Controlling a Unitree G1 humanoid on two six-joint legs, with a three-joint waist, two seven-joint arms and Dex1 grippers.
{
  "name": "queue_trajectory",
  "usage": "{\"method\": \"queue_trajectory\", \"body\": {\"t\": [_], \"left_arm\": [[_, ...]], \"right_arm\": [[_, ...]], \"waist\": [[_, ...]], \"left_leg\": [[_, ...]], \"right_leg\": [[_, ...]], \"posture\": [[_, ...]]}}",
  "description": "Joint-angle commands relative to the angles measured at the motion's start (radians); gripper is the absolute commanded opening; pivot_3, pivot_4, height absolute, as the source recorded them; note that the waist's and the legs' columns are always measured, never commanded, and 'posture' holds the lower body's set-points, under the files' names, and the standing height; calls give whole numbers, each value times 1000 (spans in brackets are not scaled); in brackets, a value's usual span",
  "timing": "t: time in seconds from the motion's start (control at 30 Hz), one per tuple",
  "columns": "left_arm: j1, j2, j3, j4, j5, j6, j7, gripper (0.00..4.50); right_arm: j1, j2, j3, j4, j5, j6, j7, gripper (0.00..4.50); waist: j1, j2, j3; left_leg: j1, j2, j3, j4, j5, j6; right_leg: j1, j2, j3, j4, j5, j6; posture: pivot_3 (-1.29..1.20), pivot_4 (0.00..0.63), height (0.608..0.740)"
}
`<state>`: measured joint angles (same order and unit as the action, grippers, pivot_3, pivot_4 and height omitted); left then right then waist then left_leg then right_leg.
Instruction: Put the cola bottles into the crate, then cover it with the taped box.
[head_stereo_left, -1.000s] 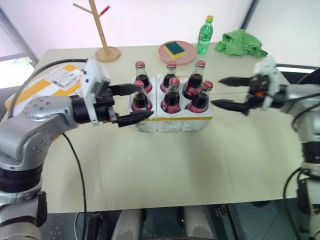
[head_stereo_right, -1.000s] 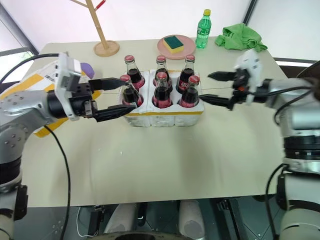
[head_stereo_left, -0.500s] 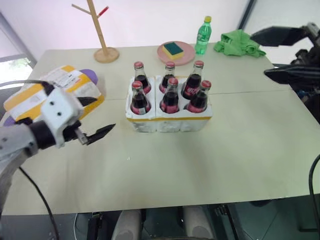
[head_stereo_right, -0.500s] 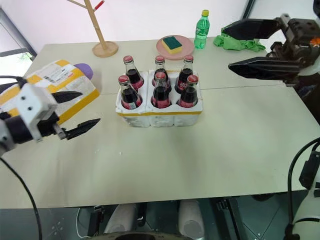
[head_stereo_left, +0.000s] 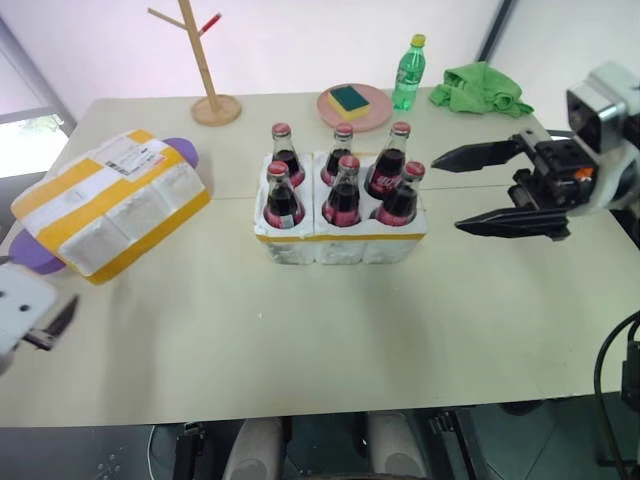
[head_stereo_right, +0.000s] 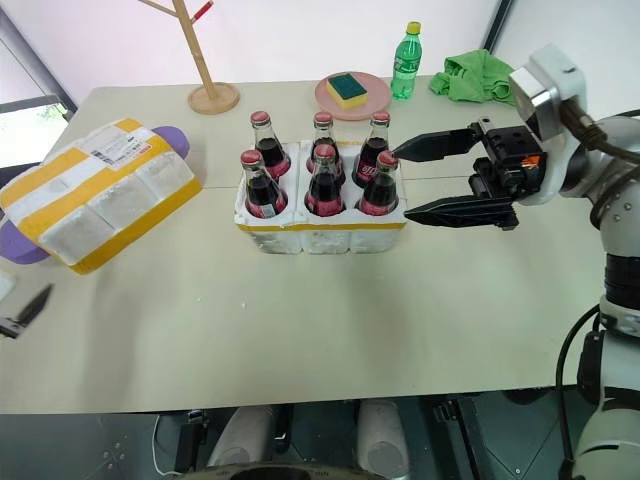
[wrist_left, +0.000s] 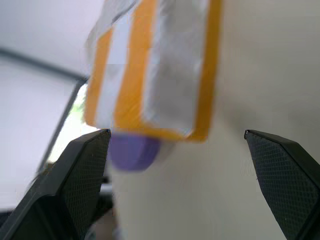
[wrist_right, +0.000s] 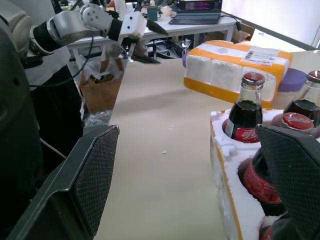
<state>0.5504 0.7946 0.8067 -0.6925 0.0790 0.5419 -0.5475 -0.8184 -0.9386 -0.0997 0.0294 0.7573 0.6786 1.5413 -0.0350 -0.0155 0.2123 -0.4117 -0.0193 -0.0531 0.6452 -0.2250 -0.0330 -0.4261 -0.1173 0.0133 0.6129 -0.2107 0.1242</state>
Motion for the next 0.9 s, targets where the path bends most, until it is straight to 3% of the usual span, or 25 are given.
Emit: {"method": "queue_trajectory", "body": {"t": [0.03,0.33,0.9], "left_arm": [[11,4,-45,105,112,-97,55,4500],[-136,95,-202,494,239,-324,153,4500],[-645,160,-549,1100,343,-522,361,4500]], "right_arm": [[-31,1,-6,-3,-4,-21,14,4465],[-25,-8,-17,-39,-1,-20,10,4465],[10,-5,-71,-117,54,36,-89,4465]], "waist": [[-2,0,0],[0,0,0],[6,0,0]], "left_leg": [[-1,0,0,0,0,0],[-6,0,0,0,0,0],[-8,0,0,1,0,0]], "right_leg": [[-1,0,0,0,0,-1],[-6,0,-1,0,1,-1],[-9,0,-1,4,4,3]], "posture": [[0,150,740],[0,150,740],[0,150,740]]}}
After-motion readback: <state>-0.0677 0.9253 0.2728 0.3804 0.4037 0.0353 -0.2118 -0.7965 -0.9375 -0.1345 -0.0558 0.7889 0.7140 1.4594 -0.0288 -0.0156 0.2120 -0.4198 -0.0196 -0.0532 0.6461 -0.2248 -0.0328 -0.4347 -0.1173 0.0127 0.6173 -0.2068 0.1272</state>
